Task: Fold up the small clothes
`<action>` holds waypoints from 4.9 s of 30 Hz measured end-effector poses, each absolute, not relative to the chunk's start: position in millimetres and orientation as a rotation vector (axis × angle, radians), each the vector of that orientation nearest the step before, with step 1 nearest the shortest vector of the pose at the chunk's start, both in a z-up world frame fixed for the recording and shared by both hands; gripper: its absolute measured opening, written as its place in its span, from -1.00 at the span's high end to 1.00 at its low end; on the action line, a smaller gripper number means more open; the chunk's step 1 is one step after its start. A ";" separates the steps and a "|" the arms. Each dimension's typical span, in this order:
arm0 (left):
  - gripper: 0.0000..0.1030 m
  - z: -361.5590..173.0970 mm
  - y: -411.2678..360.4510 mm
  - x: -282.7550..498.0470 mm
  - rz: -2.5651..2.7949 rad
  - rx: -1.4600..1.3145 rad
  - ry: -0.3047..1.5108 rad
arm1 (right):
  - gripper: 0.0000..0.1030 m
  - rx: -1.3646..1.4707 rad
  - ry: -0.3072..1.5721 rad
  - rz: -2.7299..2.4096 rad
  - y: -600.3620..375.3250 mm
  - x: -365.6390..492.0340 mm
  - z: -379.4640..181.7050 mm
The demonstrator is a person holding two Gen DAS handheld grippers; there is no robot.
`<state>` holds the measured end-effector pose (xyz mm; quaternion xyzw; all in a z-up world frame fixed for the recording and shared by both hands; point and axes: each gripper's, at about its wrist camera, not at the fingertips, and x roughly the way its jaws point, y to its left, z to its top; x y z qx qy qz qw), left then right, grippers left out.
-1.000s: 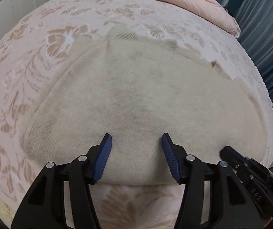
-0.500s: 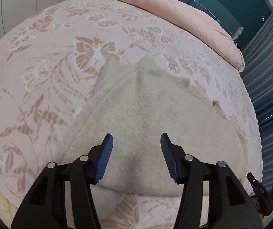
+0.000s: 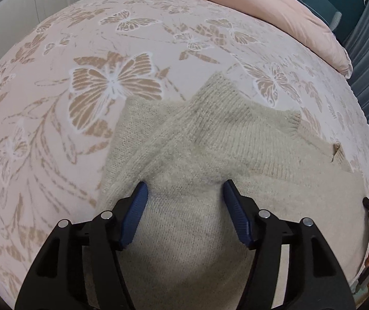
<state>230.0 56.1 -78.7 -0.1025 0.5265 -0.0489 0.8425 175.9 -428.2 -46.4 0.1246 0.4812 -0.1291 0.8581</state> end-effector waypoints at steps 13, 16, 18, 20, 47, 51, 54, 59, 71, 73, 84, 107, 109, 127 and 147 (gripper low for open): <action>-0.36 -57.8 150.0 99.0 -0.042 -0.717 1.094 | 0.92 0.300 0.994 0.216 -206.7 98.1 -31.4; -0.55 -79.7 161.7 81.4 -0.012 -0.909 1.096 | 0.92 0.352 0.990 0.187 -203.4 105.3 -32.9; -0.56 -91.4 159.7 83.7 0.012 -0.963 1.103 | 0.92 0.312 1.031 0.143 -201.4 115.9 -44.6; -0.74 -90.8 155.6 90.2 0.020 -0.980 1.051 | 0.99 0.293 1.127 0.117 -199.3 125.3 -73.1; 0.32 23.0 -178.1 89.4 -0.678 -0.272 1.006 | 0.57 0.708 0.911 -0.098 -386.3 11.7 -25.8; -0.36 2.4 -160.1 56.5 -0.633 -0.176 0.985 | -0.17 0.739 0.846 -0.134 -416.3 -22.3 -7.7; -0.52 -18.2 -139.8 43.7 -0.543 -0.027 0.998 | -0.43 0.797 0.810 -0.062 -415.7 -17.8 -1.8; -0.54 -48.5 -99.5 48.6 -0.438 -0.013 1.041 | -0.59 0.736 0.876 0.047 -378.0 33.1 -10.1; 0.76 -56.2 -87.2 77.9 -0.405 -0.130 1.097 | 0.82 0.697 0.598 0.215 -359.6 45.8 82.1; 0.77 -56.7 -95.9 74.7 -0.419 -0.106 1.101 | 0.82 0.635 0.625 0.105 -374.8 29.0 64.5; 0.74 -68.1 -118.6 64.3 -0.397 0.010 1.145 | 0.80 0.705 0.921 -0.093 -413.5 21.1 -59.5; -0.48 -11.5 -60.9 26.0 -0.289 0.074 1.057 | 0.96 0.468 1.102 0.191 -279.2 60.7 -72.4; -0.49 -14.4 -64.1 27.9 -0.286 0.085 1.062 | 0.96 0.545 1.078 0.177 -299.3 54.7 -46.5; -0.59 -9.8 -132.1 59.9 -0.409 -0.029 1.072 | -0.34 0.525 0.958 -0.158 -435.4 107.9 -28.0; -0.69 -64.9 -149.4 84.8 -0.340 -0.023 1.192 | -0.16 0.575 0.894 -0.035 -437.8 99.7 -14.7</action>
